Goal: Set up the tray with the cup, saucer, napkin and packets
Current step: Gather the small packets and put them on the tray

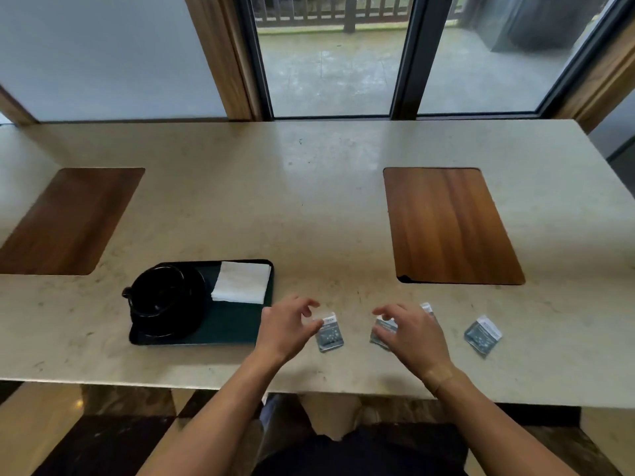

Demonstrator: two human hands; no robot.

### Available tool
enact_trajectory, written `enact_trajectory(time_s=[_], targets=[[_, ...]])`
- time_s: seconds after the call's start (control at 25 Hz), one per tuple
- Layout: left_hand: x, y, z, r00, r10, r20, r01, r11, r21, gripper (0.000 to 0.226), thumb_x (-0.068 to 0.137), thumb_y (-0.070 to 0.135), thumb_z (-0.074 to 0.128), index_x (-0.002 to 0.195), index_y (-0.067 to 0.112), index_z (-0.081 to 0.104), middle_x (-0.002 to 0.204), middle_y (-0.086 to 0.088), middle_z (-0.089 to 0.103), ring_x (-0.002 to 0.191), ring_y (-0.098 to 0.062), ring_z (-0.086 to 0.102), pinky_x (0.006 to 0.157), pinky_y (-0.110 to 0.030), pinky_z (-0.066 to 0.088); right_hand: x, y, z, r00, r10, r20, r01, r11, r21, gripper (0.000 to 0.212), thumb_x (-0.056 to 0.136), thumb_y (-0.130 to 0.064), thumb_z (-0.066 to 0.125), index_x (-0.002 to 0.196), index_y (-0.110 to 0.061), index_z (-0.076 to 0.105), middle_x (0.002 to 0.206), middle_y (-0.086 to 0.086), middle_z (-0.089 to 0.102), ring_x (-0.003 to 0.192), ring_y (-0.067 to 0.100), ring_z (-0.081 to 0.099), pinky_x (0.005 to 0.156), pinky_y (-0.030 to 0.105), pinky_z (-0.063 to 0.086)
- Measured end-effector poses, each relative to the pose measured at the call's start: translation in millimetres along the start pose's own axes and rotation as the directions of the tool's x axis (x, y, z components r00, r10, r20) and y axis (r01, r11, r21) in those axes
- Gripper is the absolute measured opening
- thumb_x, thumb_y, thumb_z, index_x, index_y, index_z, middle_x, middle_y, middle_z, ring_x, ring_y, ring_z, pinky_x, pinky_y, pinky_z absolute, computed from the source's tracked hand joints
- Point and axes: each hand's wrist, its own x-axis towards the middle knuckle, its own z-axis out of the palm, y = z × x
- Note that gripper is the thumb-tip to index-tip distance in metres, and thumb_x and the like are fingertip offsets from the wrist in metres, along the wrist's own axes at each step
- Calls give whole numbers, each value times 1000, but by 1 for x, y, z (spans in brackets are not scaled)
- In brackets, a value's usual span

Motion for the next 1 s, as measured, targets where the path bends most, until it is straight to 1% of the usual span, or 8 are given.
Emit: enact_trajectory(time_s=[0.16,0.28,0.4,0.52,0.64,0.72,0.88,1.0], targets=[[-14,4,9,997,-83,5,83,996,20,29,84,47,65,111,35,63,93,15,60,82,-4,56,83,-33,34,-10,16,-1,998,30,52,-30,1000,0,26,85,-40,65,110,-31,65,100,-12,66,86,6,57,70,24,50],[-15,3,11,994,-109,19,109,994,14,31,84,47,64,113,35,62,95,16,59,86,-3,54,81,-33,32,-15,26,2,993,86,83,-86,996,-6,30,85,-44,65,112,-32,62,96,-14,63,83,4,55,67,25,51],[-9,-4,13,989,-136,53,135,991,10,37,84,50,64,117,34,61,96,16,58,86,-3,53,81,-34,31,-12,29,7,981,158,109,-160,987,2,39,84,-45,66,119,-32,59,97,-13,62,86,6,56,69,28,52],[1,-12,16,983,-156,99,154,988,23,42,83,53,65,120,35,59,97,14,58,88,-5,53,83,-36,31,-6,29,12,965,236,114,-239,971,15,48,83,-44,69,127,-30,54,104,-7,65,91,12,59,69,29,51],[10,-16,19,980,-159,122,158,987,18,46,80,54,66,122,34,59,99,13,58,93,-7,53,84,-37,31,0,31,19,951,284,125,-283,959,-23,55,83,-45,68,133,-30,49,111,-5,64,97,15,60,71,33,52],[16,-18,21,978,-161,133,156,987,47,49,79,55,66,122,34,58,100,14,57,96,-8,53,84,-37,30,2,32,25,942,300,152,-297,954,-40,59,83,-46,67,136,-31,45,115,-4,62,100,16,59,73,36,54],[26,-18,28,977,-152,150,134,983,126,49,76,59,66,119,37,58,110,12,59,104,-11,51,91,-38,32,5,35,33,933,324,157,-320,946,-52,57,84,-49,64,135,-31,45,117,-3,60,100,17,58,73,37,54],[28,-17,36,974,-147,171,118,979,167,46,75,60,65,114,36,58,111,10,57,105,-12,50,91,-39,34,7,35,36,929,337,151,-334,941,-48,53,86,-49,62,133,-32,46,117,-4,60,99,17,58,73,37,53]])
